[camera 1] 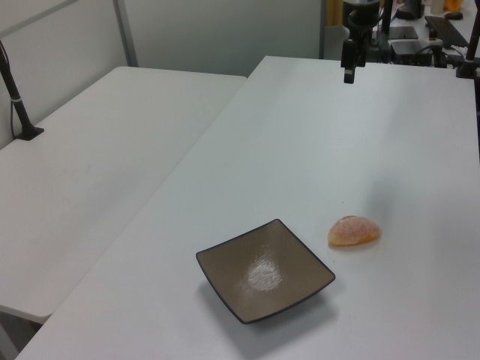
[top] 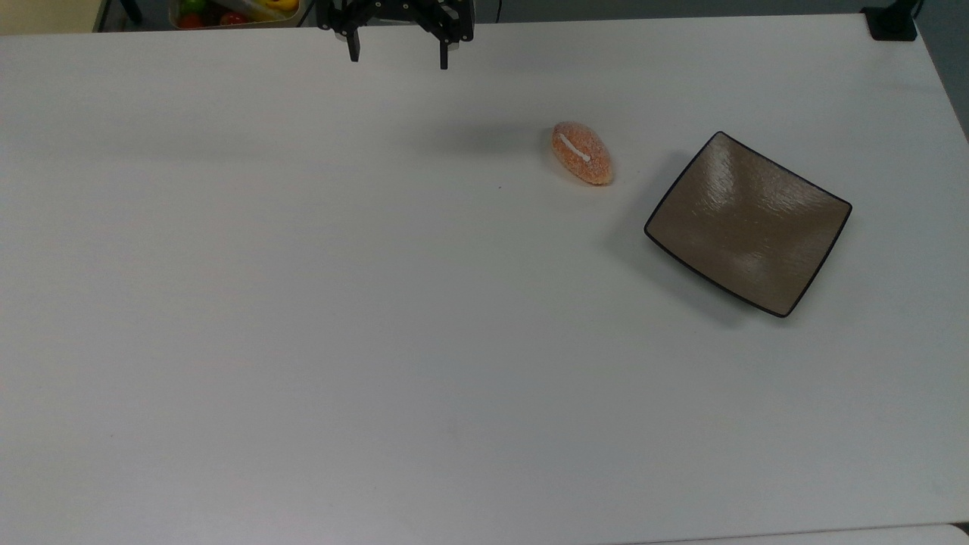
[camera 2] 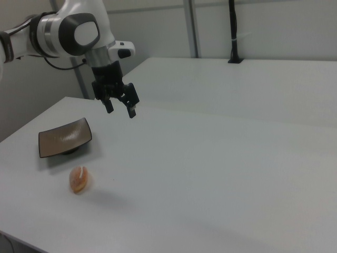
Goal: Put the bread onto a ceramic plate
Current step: 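Move the open gripper toward the orange bread roll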
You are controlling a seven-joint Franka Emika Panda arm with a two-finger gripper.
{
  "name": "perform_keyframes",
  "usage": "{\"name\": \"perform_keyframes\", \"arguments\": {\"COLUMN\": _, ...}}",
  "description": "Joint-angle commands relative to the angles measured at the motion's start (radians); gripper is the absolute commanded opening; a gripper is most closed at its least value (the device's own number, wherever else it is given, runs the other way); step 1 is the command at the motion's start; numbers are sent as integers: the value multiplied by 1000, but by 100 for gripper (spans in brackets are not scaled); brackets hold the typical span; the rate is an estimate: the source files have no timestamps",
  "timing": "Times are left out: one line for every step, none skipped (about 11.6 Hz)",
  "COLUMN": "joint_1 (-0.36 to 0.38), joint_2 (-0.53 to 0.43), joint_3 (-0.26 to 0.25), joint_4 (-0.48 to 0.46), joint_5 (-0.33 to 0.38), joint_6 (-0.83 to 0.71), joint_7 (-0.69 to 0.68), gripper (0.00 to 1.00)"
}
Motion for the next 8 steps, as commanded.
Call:
{"name": "perform_keyframes", "arguments": {"joint_1": -16, "joint_2": 15, "joint_3": 23, "joint_4": 5, "joint_5": 24, "joint_6": 9, "joint_7": -14, "gripper": 100}}
{"name": "perform_keyframes", "arguments": {"joint_1": -15, "joint_2": 15, "joint_3": 23, "joint_4": 7, "joint_5": 24, "joint_6": 9, "joint_7": -14, "gripper": 100}}
{"name": "perform_keyframes", "arguments": {"joint_1": -16, "joint_2": 15, "joint_3": 23, "joint_4": 5, "joint_5": 24, "joint_6": 9, "joint_7": -14, "gripper": 100}}
{"name": "perform_keyframes", "arguments": {"joint_1": -15, "joint_2": 14, "joint_3": 23, "joint_4": 5, "joint_5": 24, "joint_6": 9, "joint_7": -14, "gripper": 100}}
{"name": "perform_keyframes", "arguments": {"joint_1": -10, "joint_2": 14, "joint_3": 23, "joint_4": 4, "joint_5": 24, "joint_6": 9, "joint_7": -14, "gripper": 100}}
{"name": "perform_keyframes", "arguments": {"joint_1": -3, "joint_2": 15, "joint_3": 23, "joint_4": 2, "joint_5": 24, "joint_6": 9, "joint_7": -14, "gripper": 100}}
{"name": "perform_keyframes", "arguments": {"joint_1": 0, "joint_2": 14, "joint_3": 23, "joint_4": -13, "joint_5": 24, "joint_6": 12, "joint_7": -17, "gripper": 100}}
{"name": "perform_keyframes", "arguments": {"joint_1": 16, "joint_2": 17, "joint_3": 25, "joint_4": -22, "joint_5": 24, "joint_6": 35, "joint_7": -22, "gripper": 100}}
